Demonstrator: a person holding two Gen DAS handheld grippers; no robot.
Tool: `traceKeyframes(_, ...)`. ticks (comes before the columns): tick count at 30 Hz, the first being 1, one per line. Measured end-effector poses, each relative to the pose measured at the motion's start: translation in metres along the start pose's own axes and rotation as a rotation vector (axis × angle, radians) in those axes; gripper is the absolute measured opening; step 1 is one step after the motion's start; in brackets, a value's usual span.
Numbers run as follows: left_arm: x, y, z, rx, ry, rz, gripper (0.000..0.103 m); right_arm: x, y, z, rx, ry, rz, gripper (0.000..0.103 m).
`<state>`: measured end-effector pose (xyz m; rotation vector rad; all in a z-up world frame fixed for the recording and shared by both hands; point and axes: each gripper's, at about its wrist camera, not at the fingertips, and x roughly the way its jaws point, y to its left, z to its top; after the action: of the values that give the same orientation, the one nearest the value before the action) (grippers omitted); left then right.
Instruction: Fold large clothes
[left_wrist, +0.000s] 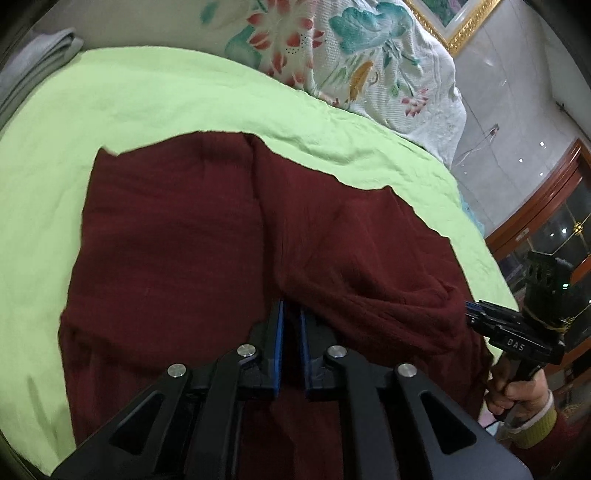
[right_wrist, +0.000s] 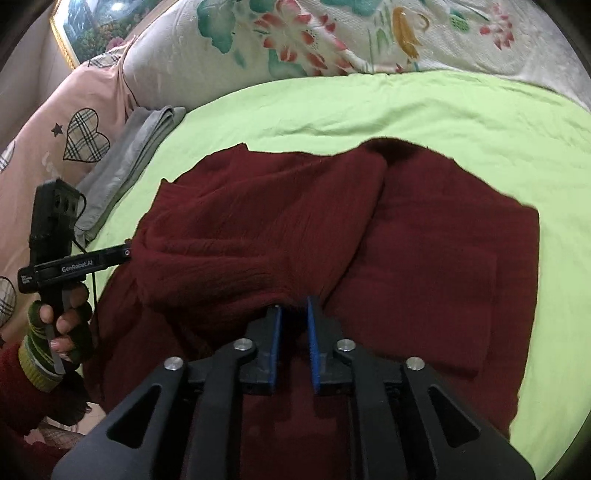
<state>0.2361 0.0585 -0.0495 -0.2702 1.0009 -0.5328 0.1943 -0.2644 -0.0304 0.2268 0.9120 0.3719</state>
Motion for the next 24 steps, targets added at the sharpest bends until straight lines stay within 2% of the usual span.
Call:
traceKeyframes(2, -0.01, 0.006, -0.009, -0.024, 0.011, -0.028, 0.02, -0.006, -0.003, -0.007, 0.026, 0.009, 0.009, 0.026)
traceKeyframes(4, -0.018, 0.011, -0.013, -0.061, 0.019, -0.056, 0.038, -0.011, -0.006, -0.012, 0.046, 0.019, 0.013, 0.032)
traceKeyframes(6, -0.025, 0.017, -0.014, -0.105, 0.023, -0.101, 0.044, -0.02, -0.01, -0.018, 0.076, 0.011, 0.025, 0.035)
traceKeyframes(9, -0.026, 0.024, -0.01, -0.167, 0.037, -0.163, 0.053, -0.033, -0.022, -0.021, 0.187, -0.033, 0.106, 0.036)
traceKeyframes(11, -0.019, 0.026, -0.005, -0.217, 0.046, -0.208, 0.054, -0.032, -0.034, -0.018, 0.278, -0.063, 0.184, 0.038)
traceKeyframes(14, 0.001, 0.024, 0.005, -0.258, 0.086, -0.241, 0.055, -0.017, -0.04, -0.01, 0.339, -0.061, 0.179, 0.038)
traceKeyframes(17, 0.023, 0.018, 0.01, -0.28, 0.152, -0.234, 0.055, 0.005, -0.039, -0.006, 0.376, -0.031, 0.201, 0.038)
traceKeyframes(20, 0.034, 0.007, 0.011, -0.247, 0.178, -0.227, 0.047, 0.026, -0.033, -0.006, 0.383, 0.017, 0.217, 0.037)
traceKeyframes(21, 0.035, 0.004, 0.011, -0.232, 0.18, -0.22, 0.029, 0.03, -0.032, -0.006, 0.386, 0.025, 0.22, 0.024)
traceKeyframes(22, 0.036, 0.001, 0.013, -0.217, 0.185, -0.232, 0.005, 0.033, -0.032, -0.005, 0.391, 0.029, 0.221, 0.011)
traceKeyframes(23, 0.035, -0.001, 0.014, -0.208, 0.178, -0.242, 0.008, 0.034, -0.032, -0.004, 0.399, 0.026, 0.225, 0.006)
traceKeyframes(24, 0.031, -0.003, 0.016, -0.197, 0.152, -0.25, 0.007, 0.031, -0.034, -0.002, 0.406, 0.007, 0.233, 0.006)
